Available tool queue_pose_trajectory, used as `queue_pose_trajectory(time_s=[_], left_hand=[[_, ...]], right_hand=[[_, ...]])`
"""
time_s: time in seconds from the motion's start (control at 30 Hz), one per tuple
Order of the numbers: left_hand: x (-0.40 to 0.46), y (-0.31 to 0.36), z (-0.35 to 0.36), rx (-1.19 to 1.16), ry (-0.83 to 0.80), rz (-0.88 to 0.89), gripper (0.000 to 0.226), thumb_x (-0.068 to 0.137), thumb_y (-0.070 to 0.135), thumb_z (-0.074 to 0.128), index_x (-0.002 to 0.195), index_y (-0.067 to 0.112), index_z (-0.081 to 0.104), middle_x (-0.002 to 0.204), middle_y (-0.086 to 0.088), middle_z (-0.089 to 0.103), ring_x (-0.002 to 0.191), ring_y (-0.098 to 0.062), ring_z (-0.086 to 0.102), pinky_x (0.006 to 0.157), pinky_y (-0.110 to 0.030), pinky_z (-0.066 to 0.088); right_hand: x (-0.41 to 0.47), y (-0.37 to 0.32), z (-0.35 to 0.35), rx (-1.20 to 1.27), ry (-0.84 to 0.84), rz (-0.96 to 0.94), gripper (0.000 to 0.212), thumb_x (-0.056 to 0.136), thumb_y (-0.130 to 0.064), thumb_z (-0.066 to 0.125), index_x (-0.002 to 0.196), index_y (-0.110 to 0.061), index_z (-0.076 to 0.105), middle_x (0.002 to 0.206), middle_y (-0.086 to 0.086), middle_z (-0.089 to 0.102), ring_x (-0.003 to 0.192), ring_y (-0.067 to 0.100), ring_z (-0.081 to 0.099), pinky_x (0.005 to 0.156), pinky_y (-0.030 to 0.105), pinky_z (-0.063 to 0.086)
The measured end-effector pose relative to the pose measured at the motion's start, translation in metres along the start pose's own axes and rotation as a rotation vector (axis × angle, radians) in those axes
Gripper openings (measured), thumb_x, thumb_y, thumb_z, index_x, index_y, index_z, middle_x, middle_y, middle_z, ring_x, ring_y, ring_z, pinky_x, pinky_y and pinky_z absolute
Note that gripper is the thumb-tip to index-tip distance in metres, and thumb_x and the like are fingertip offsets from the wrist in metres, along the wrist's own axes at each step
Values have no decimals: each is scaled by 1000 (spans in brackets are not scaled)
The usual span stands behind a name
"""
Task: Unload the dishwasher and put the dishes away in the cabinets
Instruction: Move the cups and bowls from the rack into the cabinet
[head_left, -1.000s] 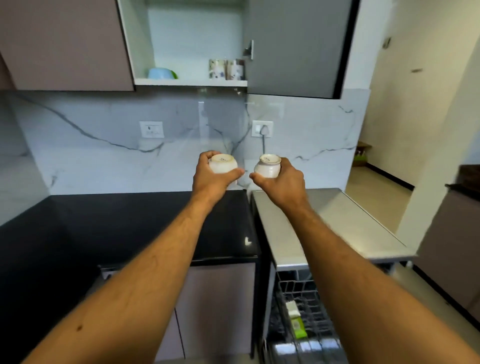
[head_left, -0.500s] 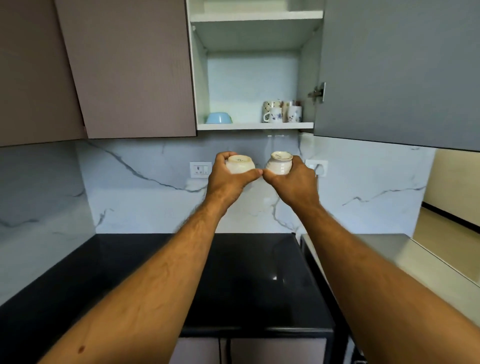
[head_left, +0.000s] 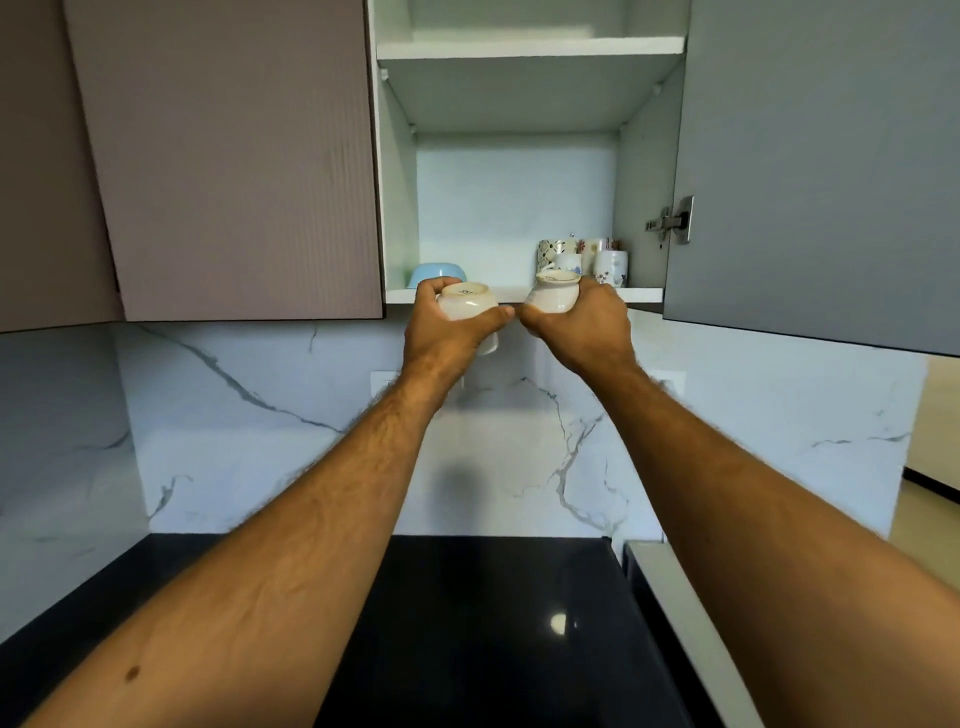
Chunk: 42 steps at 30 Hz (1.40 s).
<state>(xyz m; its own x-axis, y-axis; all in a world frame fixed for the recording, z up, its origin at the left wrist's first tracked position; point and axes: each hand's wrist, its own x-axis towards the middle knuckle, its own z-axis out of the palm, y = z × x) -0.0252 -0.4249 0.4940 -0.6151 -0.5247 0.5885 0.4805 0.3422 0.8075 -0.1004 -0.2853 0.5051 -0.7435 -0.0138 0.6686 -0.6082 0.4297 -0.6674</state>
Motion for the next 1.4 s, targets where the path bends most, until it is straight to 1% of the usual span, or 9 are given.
queue_pose_trajectory(time_s=[0.23,0.5,0.63,0.83,0.9,1.03,1.17,1.3,1.4], left_hand=[[102,-5,43,1,21,53,64,68,33,87,117,28,46,105,9,57,92,-8,59,74,-25,57],[189,-33,89,78,21,29,71,64,44,87,119,27,46,112,3,58,100,-17,60,87,-36,57],[218,-47,110,221,-52,-25,77,62,53,85,122,27,44,114,3,55,103,-19,57,91,-35,55],[245,-52,146,355,-161,-96,107,32,67,79,123,17,53,116,-1,64,106,-23,61,91,-39,54],[247,-53,156,340,-165,-88,105,39,63,84,126,14,51,121,-4,62,110,-25,59,93,-40,53],[253,-60,168,377,-241,-135,85,63,50,87,127,6,53,127,-9,61,114,-27,59,98,-39,50],[251,-61,180,477,-299,-122,85,65,52,86,129,8,52,127,-5,59,115,-26,57,91,-32,48],[249,-61,195,476,-340,-108,84,60,48,90,126,10,55,126,-7,62,113,-25,59,93,-34,51],[252,-62,201,448,-372,-125,84,54,47,93,122,11,58,122,-5,64,109,-24,61,90,-33,52]], right_hand=[[99,15,26,28,30,-20,83,49,-65,66,118,-19,62,107,2,65,95,21,64,82,40,58],[189,36,55,-64,-4,-58,71,65,-55,75,121,-14,61,113,5,65,95,21,58,72,28,44],[217,53,64,-161,4,-19,76,65,-63,74,121,-14,60,115,6,64,103,27,62,79,36,53],[243,77,59,-271,12,73,77,62,-71,74,110,-11,64,107,9,67,98,29,65,77,37,55],[247,79,58,-294,34,78,83,63,-73,74,112,-8,63,108,10,65,101,31,64,79,38,54],[246,86,52,-384,52,87,73,68,-59,79,117,-7,61,114,11,65,106,31,62,83,36,52],[248,95,49,-385,61,148,77,71,-53,81,125,-5,55,121,12,62,111,31,62,89,35,52],[247,96,51,-313,61,215,82,76,-36,83,135,-6,35,129,14,55,121,34,55,94,40,50],[246,95,51,-321,73,234,77,82,-29,80,137,-7,31,130,16,54,122,35,54,93,42,49]])
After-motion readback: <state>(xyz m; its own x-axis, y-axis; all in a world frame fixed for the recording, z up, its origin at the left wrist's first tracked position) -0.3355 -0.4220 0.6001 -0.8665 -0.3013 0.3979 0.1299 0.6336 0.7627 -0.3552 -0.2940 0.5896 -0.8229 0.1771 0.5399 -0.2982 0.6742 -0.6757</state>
